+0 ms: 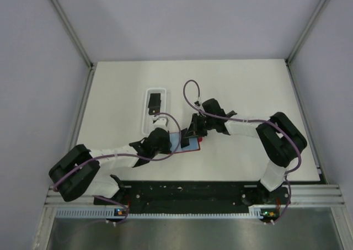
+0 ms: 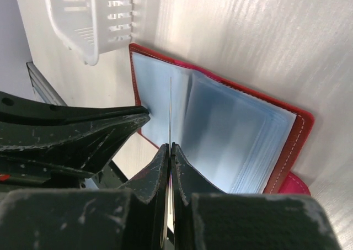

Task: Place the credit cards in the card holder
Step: Turn over the card slot in the card holder, then insert the credit card into the card holder.

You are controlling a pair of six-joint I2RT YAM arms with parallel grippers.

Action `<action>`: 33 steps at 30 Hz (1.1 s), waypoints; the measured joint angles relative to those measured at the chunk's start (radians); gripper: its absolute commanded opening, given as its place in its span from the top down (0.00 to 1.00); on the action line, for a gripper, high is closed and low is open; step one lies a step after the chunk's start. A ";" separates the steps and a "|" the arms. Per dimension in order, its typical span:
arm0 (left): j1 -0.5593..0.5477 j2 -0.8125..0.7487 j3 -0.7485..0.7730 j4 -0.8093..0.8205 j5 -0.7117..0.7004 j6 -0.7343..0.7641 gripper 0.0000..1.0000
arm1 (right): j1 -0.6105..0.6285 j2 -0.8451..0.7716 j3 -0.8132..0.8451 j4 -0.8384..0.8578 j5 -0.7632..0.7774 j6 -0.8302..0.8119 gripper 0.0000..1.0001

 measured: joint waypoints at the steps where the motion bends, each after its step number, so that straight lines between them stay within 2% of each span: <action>1: 0.000 0.000 0.000 0.000 0.000 0.000 1.00 | -0.002 0.006 -0.003 0.002 -0.001 0.003 1.00; 16: 0.000 -0.006 -0.002 -0.002 0.000 0.000 1.00 | -0.011 0.040 -0.019 0.016 0.018 0.023 1.00; 33: 0.000 -0.007 -0.006 -0.002 -0.004 0.000 1.00 | -0.029 0.097 -0.019 0.081 -0.058 0.072 1.00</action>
